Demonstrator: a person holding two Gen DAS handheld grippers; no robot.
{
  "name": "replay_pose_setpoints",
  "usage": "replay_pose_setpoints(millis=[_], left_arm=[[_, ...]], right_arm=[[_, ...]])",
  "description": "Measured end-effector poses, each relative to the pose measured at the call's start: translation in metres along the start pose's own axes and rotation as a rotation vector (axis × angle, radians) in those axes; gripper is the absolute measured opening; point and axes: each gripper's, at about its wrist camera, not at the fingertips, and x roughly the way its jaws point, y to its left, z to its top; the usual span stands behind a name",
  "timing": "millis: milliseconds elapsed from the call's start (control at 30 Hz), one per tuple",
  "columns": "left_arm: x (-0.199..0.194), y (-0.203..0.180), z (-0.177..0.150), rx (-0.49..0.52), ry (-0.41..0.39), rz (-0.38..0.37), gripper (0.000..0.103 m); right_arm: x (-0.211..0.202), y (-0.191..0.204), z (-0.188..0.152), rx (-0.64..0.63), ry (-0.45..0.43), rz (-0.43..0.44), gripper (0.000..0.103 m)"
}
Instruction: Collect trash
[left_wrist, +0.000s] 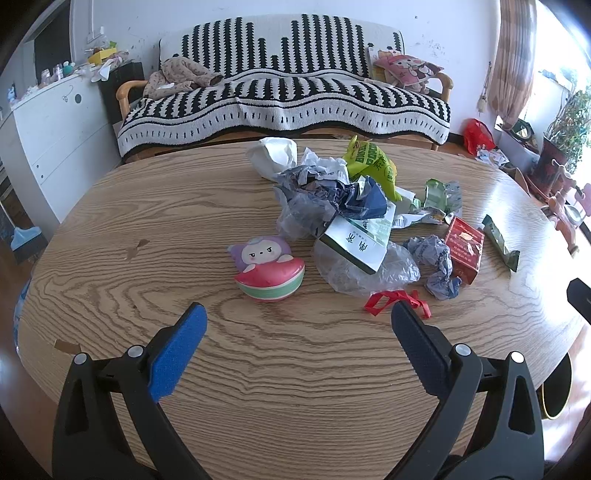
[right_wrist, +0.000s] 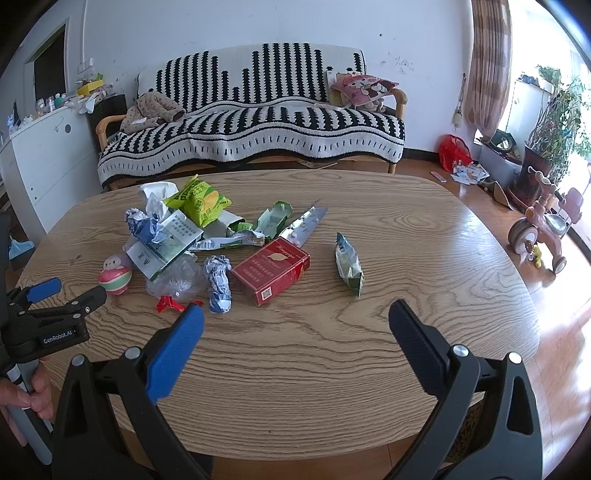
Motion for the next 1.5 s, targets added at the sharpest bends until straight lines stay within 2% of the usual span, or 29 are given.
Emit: replay_pose_setpoints(millis=[1500], left_arm=[[0.0032,0.0014,-0.0037,-0.003,0.007,0.001,0.097]], right_arm=[[0.0005,0.0007,0.0001,-0.002,0.003,-0.002,0.097]])
